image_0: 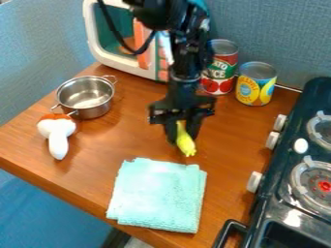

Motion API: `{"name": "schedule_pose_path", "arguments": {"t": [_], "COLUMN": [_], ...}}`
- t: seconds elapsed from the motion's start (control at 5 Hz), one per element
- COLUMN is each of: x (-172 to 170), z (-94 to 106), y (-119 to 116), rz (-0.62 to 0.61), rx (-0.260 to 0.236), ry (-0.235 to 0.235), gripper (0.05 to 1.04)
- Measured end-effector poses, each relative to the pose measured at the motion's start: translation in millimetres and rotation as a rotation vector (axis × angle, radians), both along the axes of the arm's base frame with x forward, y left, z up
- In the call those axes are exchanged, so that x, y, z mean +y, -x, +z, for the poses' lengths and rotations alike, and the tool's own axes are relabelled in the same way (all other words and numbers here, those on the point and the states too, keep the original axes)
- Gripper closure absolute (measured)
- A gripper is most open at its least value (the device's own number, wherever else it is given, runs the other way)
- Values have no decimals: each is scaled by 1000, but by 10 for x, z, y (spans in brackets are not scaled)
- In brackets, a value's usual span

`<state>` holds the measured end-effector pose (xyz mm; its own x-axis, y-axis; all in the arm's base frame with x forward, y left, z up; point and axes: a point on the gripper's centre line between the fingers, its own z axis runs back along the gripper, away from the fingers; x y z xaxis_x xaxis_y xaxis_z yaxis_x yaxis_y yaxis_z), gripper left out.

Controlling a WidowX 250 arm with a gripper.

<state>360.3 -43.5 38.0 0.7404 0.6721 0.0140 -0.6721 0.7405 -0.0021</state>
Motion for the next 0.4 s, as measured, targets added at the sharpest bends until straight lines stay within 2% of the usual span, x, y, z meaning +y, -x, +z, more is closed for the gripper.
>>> {"name": "schedule_pose_path", "arguments": {"t": [0.2,0.4], "x": [-212,-390], "z": [257,398], "y": [52,90], "rz": [-249,-502], "rx": [62,99], "ry": [-13,-80], "gripper": [628,628]}}
